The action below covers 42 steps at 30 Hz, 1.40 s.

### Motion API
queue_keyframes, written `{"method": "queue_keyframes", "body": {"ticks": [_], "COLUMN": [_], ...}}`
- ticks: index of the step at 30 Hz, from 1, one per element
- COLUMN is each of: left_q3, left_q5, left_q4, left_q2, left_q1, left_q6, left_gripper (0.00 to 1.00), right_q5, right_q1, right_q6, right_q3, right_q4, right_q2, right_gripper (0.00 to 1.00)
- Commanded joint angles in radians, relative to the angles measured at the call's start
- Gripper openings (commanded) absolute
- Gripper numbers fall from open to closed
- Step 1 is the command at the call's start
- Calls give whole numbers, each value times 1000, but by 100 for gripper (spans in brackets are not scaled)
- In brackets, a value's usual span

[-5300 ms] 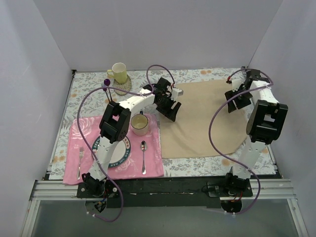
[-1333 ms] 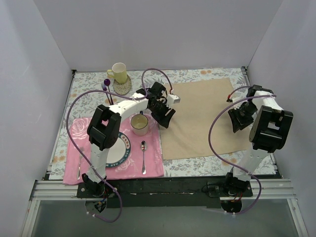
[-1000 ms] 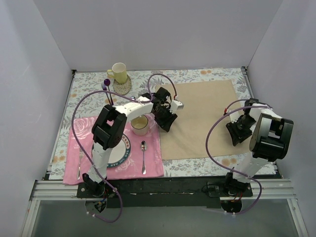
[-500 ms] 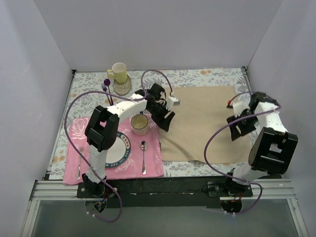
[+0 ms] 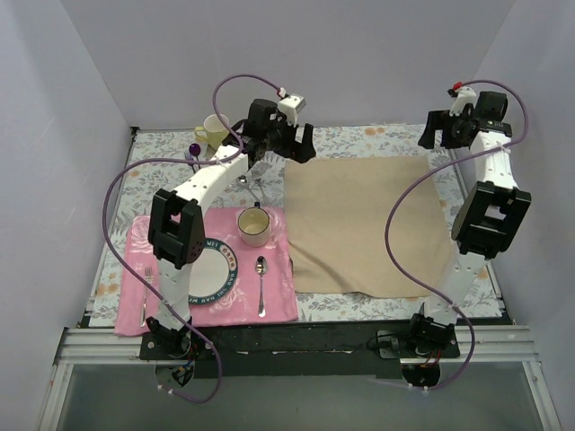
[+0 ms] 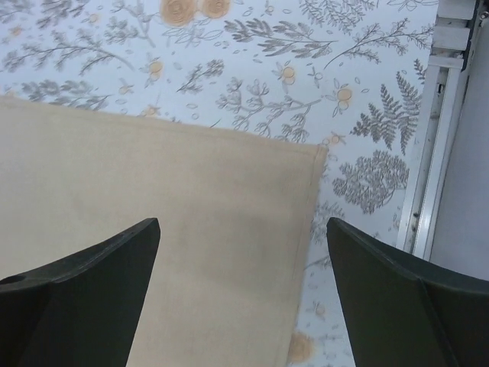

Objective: Fold the napkin into a case and place the utensils inside
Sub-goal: Pick up the flattened napkin from the center of the board.

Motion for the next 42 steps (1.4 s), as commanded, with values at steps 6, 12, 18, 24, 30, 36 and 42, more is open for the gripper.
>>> {"method": "queue_keyframes", "body": {"ticks": [6,12,18,24,30,36,42], "left_q3": [117,164,190,200,200,244,299], "left_q5": [-184,-193,-209,-232,-247,-270,-315], "left_q4": [44,50,57,47,44,15,-25], "left_q2": [198,291,347,370,382,417,466], "left_q1": [41,47,56,62,65,79,77], "left_q6": [-68,-36,-16,-16,-12,-24,-2], "left_gripper": [83,70,68,68,68,66,58], "right_q5": [122,176,176,219,250,247,238], "right_q1": [2,1,7,36,44,42,42], "right_q6": [36,22,37,30,40,37,28], "right_q3": [310,271,297,331,336,320,304], "right_q4": [3,61,133,145,147,135,153], "right_q2": [339,391,445,508,540,531,513], "right_gripper": [88,72,57,54,41,8,1]}}
